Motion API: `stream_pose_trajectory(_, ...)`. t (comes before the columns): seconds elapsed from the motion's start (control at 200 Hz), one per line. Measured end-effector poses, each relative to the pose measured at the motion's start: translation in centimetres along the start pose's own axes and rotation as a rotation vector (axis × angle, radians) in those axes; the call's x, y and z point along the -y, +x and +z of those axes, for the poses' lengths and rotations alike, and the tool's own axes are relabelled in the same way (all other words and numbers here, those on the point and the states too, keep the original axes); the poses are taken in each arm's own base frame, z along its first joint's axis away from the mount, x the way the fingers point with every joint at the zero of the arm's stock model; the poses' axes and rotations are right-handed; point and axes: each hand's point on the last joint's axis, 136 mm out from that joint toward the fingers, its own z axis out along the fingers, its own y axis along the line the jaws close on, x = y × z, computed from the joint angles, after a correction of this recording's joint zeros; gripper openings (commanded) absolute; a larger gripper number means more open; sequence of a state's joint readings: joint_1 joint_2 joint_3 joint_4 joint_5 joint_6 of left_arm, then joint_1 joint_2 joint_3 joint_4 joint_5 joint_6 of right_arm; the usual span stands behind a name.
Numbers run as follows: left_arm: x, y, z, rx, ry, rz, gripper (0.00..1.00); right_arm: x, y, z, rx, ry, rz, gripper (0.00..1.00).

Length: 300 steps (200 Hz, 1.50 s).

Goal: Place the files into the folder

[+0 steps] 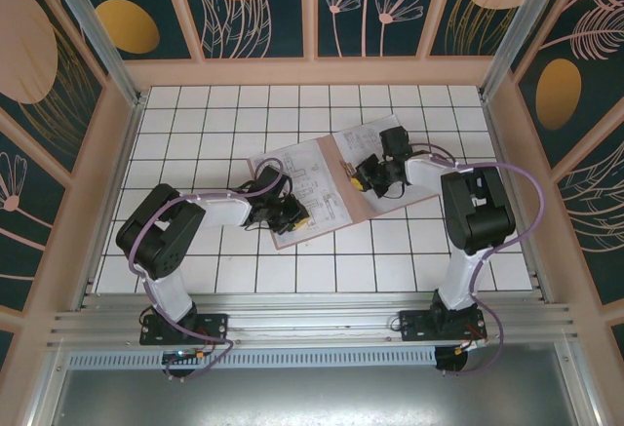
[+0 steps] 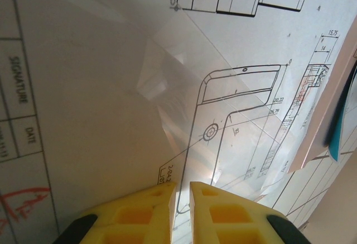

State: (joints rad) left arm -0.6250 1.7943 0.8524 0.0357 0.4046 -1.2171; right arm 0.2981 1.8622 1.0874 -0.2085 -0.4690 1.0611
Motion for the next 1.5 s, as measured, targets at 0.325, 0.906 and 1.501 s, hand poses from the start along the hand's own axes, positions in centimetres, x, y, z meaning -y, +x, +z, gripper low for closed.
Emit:
stream_pose_trajectory(0.325, 0.1, 0.0, 0.1, 0.0, 0.011, 0.004, 0.17, 0.5, -0.2, 0.4, 0.026, 0.073, -0.011, 0.04)
stream_pose_trajectory(0.906, 0.1, 0.0, 0.1, 0.002, 0.017, 0.008, 0.17, 1.4, -0.9, 1.0, 0.09, 0.184, -0.031, 0.03)
stream_pose_trajectory(1.501, 0.1, 0.0, 0.1, 0.001, 0.017, 0.007, 0.18, 1.2, -0.3, 1.3, 0.051, 0.101, 0.016, 0.07)
